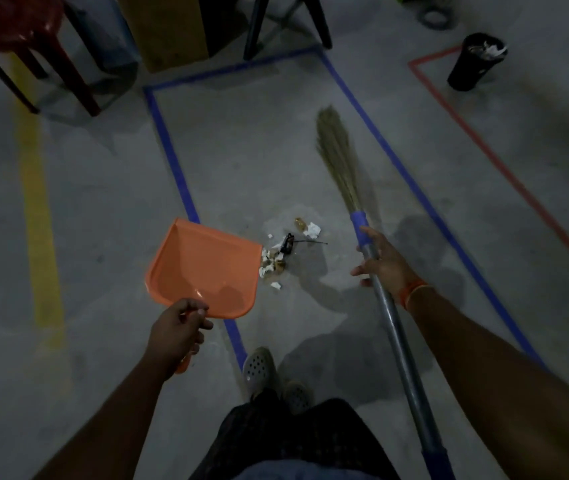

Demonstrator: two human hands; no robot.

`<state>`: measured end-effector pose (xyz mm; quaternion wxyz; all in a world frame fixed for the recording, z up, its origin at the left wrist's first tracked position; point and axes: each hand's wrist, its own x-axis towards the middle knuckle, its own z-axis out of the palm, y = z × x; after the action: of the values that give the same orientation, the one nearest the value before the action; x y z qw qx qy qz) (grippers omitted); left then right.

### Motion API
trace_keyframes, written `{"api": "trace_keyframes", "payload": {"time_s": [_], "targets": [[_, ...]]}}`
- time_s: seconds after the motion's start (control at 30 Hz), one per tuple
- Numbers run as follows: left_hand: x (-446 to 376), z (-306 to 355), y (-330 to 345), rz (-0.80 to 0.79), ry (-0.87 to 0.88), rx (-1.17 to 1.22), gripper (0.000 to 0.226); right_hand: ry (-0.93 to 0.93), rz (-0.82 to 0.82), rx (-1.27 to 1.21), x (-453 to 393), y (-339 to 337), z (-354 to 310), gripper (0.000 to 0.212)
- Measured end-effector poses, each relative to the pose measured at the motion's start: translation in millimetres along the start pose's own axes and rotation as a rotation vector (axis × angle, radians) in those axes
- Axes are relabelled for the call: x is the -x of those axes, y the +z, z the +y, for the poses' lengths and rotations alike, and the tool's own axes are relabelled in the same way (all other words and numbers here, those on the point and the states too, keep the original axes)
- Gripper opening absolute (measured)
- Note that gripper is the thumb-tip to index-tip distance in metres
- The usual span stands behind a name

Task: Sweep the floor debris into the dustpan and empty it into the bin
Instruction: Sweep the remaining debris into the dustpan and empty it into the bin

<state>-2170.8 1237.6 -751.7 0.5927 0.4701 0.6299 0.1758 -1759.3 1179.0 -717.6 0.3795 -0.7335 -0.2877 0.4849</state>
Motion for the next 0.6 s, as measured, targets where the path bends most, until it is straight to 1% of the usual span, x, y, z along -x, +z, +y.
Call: {"api": "trace_keyframes", "payload": {"time_s": [0.03,0.07,0.17,0.23,0.3,0.4,0.5,0.6], "targets": [[-8,-5,2,-0.006,-0.003,-0.007,0.010,-0.002,0.016,-0.001,-5,0,7,0.068],[-14,-10,4,-0.014,-0.006,-0.017,0.011,-0.014,0.027,-0.001,-10,1,16,0.059],[-34,-33,12,-0.025,-0.009,-0.038,0.011,-0.028,0.034,-0.001,-30,5,46,0.022],[-49,-57,18,-0.026,-0.015,-0.039,0.011,-0.026,0.025,0.006,-50,8,72,0.011],[-69,-86,25,-0.027,-0.029,-0.055,0.010,-0.026,0.006,0.042,-74,12,104,0.010],[-104,-135,36,-0.035,-0.055,-0.096,0.011,0.024,-0.023,0.116,-111,18,163,0.018],[-144,-183,45,-0.044,-0.064,-0.145,0.013,0.068,-0.057,0.190,-151,27,218,0.019],[-189,-222,52,-0.036,-0.084,-0.180,0.011,0.018,-0.041,0.276,-192,37,265,0.030]]}}
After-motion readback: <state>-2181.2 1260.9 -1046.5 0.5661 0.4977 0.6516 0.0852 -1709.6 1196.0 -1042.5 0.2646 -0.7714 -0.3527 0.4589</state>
